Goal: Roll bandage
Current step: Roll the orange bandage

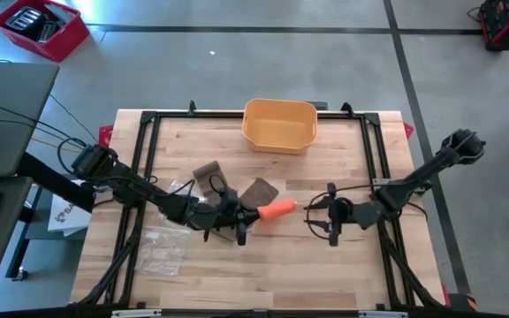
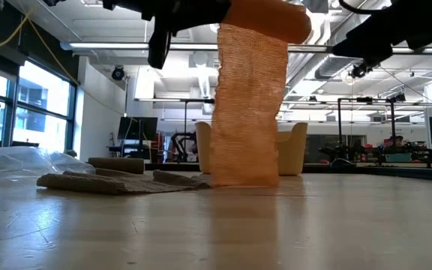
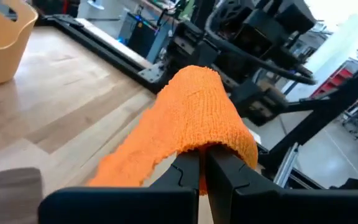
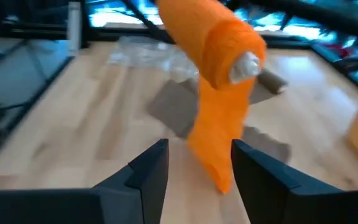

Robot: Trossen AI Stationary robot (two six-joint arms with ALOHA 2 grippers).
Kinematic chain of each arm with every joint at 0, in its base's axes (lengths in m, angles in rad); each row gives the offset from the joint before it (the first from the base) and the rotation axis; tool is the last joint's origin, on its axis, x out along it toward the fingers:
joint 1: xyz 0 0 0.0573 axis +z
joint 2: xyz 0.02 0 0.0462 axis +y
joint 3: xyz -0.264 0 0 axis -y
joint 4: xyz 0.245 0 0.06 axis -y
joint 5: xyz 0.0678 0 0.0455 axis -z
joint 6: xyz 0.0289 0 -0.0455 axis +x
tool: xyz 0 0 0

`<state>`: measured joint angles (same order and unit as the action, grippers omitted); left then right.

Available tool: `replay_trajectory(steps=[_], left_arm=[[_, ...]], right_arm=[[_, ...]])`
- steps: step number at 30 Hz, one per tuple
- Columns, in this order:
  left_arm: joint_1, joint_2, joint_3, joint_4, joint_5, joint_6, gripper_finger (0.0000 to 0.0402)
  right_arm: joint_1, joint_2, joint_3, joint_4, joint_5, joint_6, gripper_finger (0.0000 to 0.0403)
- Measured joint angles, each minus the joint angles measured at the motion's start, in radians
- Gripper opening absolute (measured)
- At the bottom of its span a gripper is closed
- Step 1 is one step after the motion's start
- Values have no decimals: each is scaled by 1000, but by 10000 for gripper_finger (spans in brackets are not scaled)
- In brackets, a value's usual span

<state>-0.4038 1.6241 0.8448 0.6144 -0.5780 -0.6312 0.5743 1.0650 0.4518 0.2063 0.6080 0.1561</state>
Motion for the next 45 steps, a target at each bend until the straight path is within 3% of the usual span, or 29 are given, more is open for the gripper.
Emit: replay_trajectory(steps=[2, 5, 11, 30, 36, 45], left_arm=[[4, -1, 0, 32, 22, 24, 1], [13, -24, 0, 33, 77, 47, 1], [16, -63, 0, 28, 88, 66, 1], [1, -69, 0, 26, 108, 98, 1], [-2, -69, 0, 27, 106, 102, 1], [-4, -69, 0, 19, 106, 84, 1]], right_arm=[[-2, 3, 4, 12, 62, -21, 165], [2, 1, 5, 52, 72, -52, 165], [18, 0, 6, 147, -88, -93, 165], [-7, 5, 6, 315, -61, -180, 164], [-32, 95, 6, 424, -141, -190, 164], [-31, 156, 5, 524, -132, -265, 165]])
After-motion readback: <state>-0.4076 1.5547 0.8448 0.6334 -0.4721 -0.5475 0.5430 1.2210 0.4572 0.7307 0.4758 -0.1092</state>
